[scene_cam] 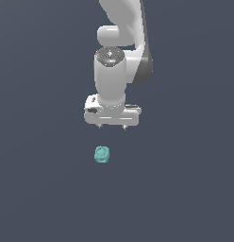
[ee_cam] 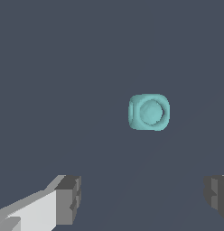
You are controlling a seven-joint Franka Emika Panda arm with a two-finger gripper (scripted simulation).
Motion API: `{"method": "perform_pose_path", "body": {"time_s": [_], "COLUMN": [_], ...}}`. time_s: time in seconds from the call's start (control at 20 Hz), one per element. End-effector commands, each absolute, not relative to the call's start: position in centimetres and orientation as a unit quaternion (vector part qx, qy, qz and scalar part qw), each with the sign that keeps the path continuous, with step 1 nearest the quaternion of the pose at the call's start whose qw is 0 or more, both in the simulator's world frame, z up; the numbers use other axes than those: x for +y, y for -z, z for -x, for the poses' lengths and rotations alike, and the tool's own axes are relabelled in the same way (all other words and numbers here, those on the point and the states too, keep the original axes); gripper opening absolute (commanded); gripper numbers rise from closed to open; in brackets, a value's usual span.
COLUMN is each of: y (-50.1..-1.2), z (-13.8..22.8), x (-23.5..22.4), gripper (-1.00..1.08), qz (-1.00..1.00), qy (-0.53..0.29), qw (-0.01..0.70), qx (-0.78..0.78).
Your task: Pick up the object and move it to a goal position.
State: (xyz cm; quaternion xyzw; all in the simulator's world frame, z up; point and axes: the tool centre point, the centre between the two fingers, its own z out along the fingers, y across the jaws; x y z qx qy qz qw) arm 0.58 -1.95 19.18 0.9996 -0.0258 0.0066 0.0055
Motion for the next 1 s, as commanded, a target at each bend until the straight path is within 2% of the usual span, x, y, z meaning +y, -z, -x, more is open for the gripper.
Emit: {"method": "perform_pose_path", "body": {"time_s": [0.0,0.4,0.95], "y": [-19.1,-17.3,-11.3], "z": [-0.6,-1.8,-4.6], "x": [-2.0,-2.8,-5.5], "gripper": [1.00,1.00,1.00], "qz": [-1.000,-1.000,-0.999], "qy": [-0.006,-0.005,-0.001], "qw": [0.006,0.005,0.001], "qx": [-0.026,-0.028,-0.035]}}
